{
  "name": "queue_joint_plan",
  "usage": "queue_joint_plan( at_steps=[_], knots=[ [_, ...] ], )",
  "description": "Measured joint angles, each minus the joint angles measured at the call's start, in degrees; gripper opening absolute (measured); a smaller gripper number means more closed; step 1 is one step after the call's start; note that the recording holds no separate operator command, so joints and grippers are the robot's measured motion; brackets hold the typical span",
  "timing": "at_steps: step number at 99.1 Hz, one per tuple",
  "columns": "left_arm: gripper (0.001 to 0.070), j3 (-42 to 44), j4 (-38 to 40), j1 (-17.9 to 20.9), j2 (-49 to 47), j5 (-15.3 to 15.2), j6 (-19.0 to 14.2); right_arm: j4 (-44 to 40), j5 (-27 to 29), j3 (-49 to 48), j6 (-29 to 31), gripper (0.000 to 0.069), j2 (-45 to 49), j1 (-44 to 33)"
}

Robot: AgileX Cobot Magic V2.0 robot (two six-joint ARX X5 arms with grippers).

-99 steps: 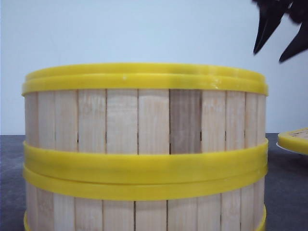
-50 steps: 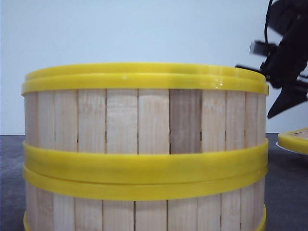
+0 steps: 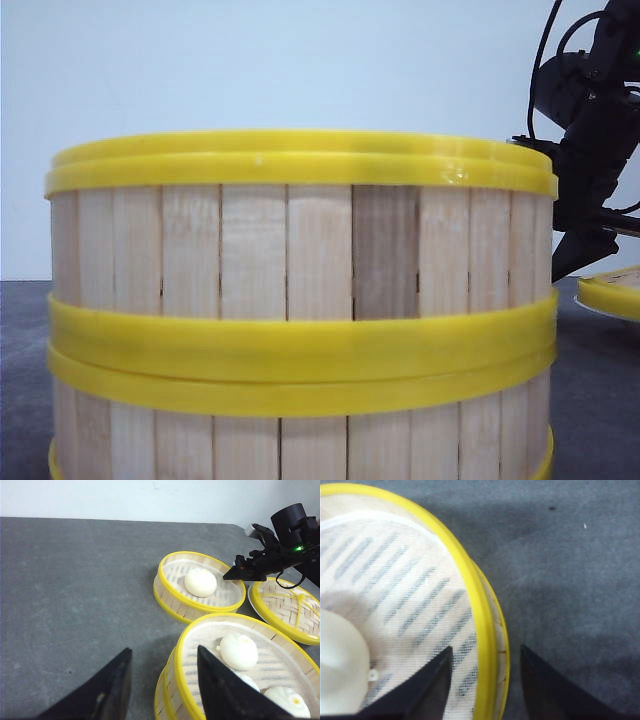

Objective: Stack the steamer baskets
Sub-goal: 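Lift the one-bun basket with the right gripper above the stack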

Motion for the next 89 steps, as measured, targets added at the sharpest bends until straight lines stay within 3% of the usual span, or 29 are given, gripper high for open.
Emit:
queue_joint_plan(
  at_steps=[12,20,89],
  knots=[
    [0.0234,0.0,-0.6,0.0,0.0,0.0,0.0,0.9,0.7,0.1,0.3,0.0107,0.0,0.2],
    [0.0234,0.0,-1.0,0.0,0.0,0.0,0.0,0.8,0.6,0.2,0.4,0.0072,0.0,0.2],
    [0.0234,0.0,-1.2,0.0,0.0,-0.1,0.0,0.3,2.1,0.8,0.7,0.0035,1.1,0.9]
  ],
)
